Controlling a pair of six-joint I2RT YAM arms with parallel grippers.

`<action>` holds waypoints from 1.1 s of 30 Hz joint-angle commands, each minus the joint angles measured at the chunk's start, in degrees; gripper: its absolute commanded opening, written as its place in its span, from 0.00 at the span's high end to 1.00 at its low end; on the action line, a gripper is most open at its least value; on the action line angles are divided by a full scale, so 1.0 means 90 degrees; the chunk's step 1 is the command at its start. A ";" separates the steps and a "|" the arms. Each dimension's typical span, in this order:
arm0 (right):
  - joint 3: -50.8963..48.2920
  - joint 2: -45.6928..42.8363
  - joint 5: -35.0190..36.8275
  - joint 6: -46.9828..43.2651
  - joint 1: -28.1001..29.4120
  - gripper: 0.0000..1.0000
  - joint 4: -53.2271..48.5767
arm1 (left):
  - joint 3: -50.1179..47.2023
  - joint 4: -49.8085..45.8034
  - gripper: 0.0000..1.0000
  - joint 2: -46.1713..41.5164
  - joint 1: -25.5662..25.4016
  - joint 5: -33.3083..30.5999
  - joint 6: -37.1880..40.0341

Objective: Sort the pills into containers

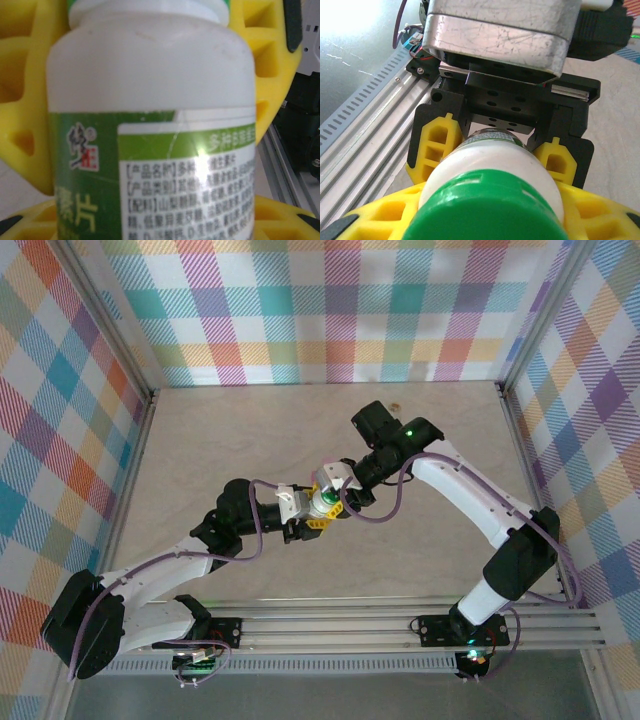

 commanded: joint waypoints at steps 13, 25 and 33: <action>-0.0172 -0.0394 -0.0472 -0.0131 -0.0052 0.58 0.0182 | -0.0027 -0.0181 0.46 -0.0315 -0.0089 0.0422 0.0349; -0.0523 -0.0630 -0.0642 0.0066 -0.0119 0.57 0.0612 | -0.0010 -0.0173 0.46 -0.0349 -0.0119 0.0503 0.0349; -0.0991 -0.0820 -0.0597 0.0508 -0.0175 0.49 0.1382 | -0.0040 -0.0064 0.84 -0.0537 -0.0138 0.0229 0.0199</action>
